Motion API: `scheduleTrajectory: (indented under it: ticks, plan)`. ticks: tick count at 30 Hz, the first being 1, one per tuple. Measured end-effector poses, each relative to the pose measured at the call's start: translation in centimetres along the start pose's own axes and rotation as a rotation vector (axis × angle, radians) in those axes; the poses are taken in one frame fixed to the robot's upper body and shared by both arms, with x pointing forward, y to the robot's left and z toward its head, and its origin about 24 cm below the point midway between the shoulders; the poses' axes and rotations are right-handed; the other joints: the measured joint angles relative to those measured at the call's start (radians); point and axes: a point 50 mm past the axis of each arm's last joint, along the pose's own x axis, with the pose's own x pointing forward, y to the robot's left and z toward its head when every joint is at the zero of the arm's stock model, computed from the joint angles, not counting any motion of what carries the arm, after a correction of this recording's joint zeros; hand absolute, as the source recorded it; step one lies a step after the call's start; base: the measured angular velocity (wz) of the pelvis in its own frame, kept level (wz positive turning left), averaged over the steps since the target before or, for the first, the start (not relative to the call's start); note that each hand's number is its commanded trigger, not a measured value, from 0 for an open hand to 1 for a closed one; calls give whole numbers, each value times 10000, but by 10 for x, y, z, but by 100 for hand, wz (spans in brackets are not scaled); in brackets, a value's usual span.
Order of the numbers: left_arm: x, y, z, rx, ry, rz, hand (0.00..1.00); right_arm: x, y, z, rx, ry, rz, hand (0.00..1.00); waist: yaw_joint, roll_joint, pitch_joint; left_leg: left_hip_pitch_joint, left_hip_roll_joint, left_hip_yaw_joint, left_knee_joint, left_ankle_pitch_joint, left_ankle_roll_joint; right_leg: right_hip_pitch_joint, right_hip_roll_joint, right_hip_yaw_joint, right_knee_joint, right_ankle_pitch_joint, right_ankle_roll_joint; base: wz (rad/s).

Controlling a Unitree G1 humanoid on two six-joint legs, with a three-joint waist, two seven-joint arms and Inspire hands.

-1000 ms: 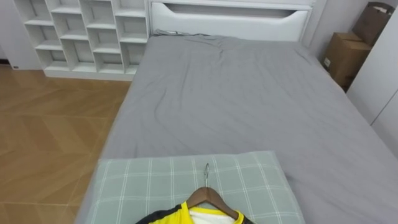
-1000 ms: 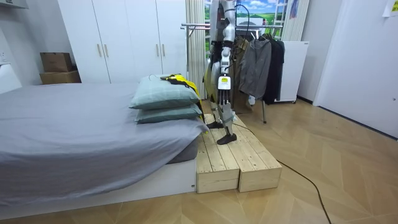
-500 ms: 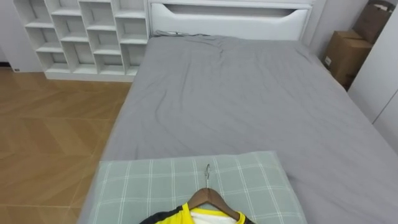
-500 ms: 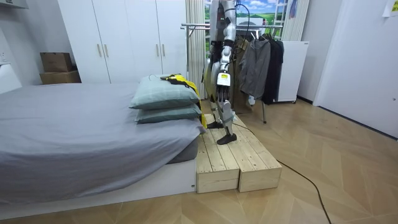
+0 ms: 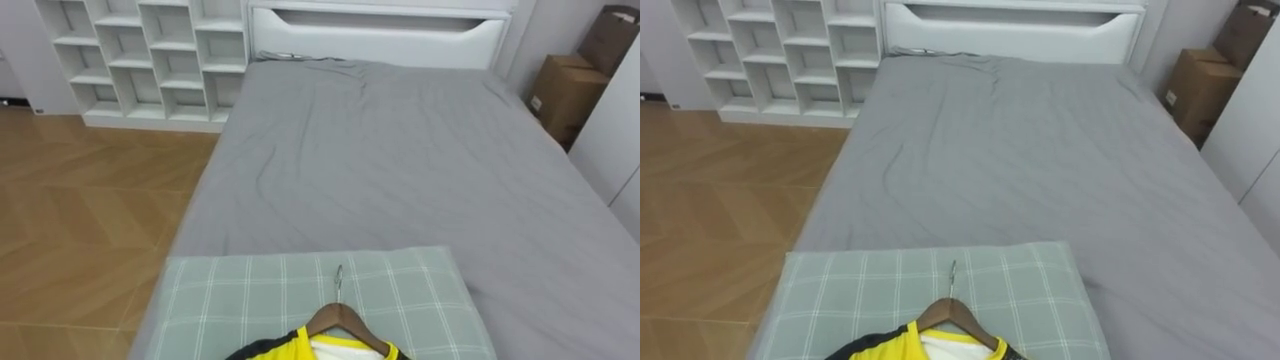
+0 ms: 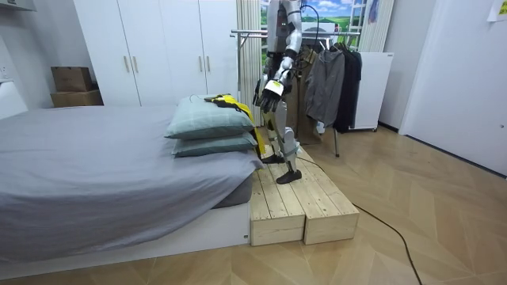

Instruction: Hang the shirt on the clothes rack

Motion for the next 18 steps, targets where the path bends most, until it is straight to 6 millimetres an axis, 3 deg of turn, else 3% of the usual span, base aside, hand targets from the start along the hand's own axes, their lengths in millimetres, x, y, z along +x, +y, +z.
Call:
scheduleTrajectory:
  ticks: [8,18]
  plan:
    - [2,7,19,-268,-1295,985,0,0,2,2,-467,-172,101,0,-33,-94,-54,-22,-13,-93,12,3,2,7,-18,-113,-3,0,0,1]
    - [1,17,65,-18,-4343,1891,0,0,2,3,-465,-255,118,0,-43,-70,-50,10,-9,-183,75,4,2,127,-19,-140,-25,-1,1,2]
